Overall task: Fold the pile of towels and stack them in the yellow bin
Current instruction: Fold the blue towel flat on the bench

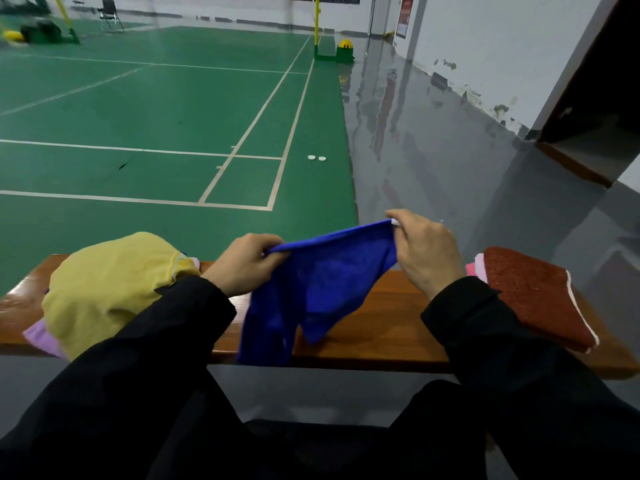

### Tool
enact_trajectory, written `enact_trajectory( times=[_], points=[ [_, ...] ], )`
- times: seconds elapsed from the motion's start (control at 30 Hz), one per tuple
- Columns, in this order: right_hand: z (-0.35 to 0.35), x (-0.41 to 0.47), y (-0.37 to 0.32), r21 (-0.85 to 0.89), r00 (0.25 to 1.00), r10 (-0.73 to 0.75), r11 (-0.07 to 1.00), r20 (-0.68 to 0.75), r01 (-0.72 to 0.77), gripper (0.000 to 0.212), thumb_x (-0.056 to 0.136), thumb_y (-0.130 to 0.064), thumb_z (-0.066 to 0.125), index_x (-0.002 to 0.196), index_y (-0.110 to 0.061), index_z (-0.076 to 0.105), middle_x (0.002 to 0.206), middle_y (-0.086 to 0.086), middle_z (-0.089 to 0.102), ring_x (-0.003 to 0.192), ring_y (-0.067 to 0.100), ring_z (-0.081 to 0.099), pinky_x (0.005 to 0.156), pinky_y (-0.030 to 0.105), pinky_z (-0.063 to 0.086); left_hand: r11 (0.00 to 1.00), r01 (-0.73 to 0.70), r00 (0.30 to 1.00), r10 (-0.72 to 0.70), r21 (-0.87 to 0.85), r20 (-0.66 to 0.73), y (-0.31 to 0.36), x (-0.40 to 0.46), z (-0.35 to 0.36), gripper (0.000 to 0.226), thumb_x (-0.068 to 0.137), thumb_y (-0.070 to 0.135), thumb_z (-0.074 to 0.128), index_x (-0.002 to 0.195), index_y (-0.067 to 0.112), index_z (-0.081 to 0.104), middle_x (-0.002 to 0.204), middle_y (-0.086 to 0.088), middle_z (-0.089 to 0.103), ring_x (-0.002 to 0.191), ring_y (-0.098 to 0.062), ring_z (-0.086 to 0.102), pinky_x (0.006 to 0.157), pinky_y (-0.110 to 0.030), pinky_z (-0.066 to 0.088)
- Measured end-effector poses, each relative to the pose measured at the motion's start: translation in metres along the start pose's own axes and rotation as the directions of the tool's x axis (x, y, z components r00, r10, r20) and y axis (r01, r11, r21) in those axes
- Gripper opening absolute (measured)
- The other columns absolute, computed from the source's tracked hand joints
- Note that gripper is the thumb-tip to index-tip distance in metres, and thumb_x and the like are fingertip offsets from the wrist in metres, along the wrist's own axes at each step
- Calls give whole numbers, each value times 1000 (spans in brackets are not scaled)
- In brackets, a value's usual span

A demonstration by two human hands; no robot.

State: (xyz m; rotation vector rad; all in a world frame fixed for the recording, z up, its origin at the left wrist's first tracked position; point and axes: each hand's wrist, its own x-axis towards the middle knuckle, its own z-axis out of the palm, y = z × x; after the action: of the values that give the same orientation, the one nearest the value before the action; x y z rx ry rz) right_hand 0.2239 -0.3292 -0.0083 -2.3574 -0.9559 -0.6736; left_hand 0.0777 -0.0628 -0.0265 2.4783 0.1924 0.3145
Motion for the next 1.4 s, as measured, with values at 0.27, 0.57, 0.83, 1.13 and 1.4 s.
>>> enact_trajectory(
  times=[0.27, 0.57, 0.83, 1.13, 1.4],
  points=[
    [6, 51, 31, -3, 985, 168, 986, 45, -168, 29, 106, -20, 42, 120, -17, 68, 96, 14, 73, 87, 40, 65, 66, 38, 42, 913, 23, 951, 106, 407, -291, -12, 58, -10, 28, 103, 22, 44, 119, 18, 66, 112, -12, 69, 99, -38, 63, 80, -46, 51],
    [-41, 63, 32, 359, 954, 208, 925, -216, -120, 26, 107, -20, 45, 114, -17, 70, 97, -8, 67, 82, 5, 58, 71, 13, 44, 944, -239, 844, 318, 229, -432, 28, 63, -33, 17, 89, 1, 45, 101, 6, 56, 95, -11, 59, 86, -29, 51, 75, -39, 40],
    [25, -133, 59, 265, 888, 265, 887, 376, -378, 30, 96, -2, 61, 102, -30, 71, 97, -9, 73, 90, -4, 63, 78, 8, 42, 980, -97, 988, 73, 172, 139, -56, -54, 103, 15, 80, 12, 46, 90, 19, 37, 84, -3, 48, 73, -34, 47, 66, -39, 36],
    [44, -188, 73, 164, 708, 347, 822, 615, -545, 26, 101, -17, 55, 93, -38, 68, 92, -20, 70, 89, 1, 64, 82, 34, 52, 985, -5, 947, -51, 172, 318, -81, -101, 131, 25, 75, 26, 62, 82, 31, 39, 82, 12, 50, 74, -11, 50, 65, -26, 36],
    [70, -124, 67, 386, 662, 438, 566, 608, -729, 20, 97, -7, 64, 87, -20, 74, 85, -7, 74, 81, 10, 66, 69, 20, 48, 841, 336, 912, -179, -423, 368, -92, -82, 115, 13, 85, 8, 74, 95, 15, 66, 82, 7, 69, 76, -7, 60, 71, -25, 48]
  ],
)
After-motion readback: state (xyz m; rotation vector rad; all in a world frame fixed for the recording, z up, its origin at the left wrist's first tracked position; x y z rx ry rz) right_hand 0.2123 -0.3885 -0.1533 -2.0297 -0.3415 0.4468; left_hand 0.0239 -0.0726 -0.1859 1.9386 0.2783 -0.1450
